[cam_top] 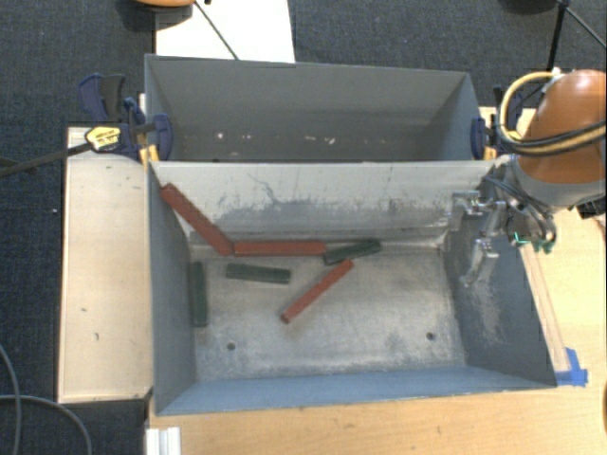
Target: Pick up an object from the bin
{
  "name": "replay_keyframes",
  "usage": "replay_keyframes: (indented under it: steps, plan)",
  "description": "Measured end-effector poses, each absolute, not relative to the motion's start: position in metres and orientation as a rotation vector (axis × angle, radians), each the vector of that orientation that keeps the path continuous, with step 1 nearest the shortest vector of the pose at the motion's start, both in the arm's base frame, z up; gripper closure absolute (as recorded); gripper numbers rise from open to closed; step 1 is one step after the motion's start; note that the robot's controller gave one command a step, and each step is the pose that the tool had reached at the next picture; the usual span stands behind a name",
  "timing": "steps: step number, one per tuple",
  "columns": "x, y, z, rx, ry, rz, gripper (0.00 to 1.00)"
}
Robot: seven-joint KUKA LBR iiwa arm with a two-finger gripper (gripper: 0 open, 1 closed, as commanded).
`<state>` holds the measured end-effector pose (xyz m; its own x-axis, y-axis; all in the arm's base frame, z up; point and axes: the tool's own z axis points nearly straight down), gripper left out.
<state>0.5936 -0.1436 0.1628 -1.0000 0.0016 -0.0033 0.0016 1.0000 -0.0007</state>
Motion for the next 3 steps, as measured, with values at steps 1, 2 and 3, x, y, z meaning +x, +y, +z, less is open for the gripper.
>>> replay_keyframes:
  steps: [1,2,3]
  plan:
    - [0.592,-0.128,0.162,-0.079,3.139,-0.004,0.0]
    - [0.593,-0.084,0.165,-0.408,3.115,0.002,0.0]
    - [0.592,-0.088,0.15,-0.11,3.139,0.002,0.0]
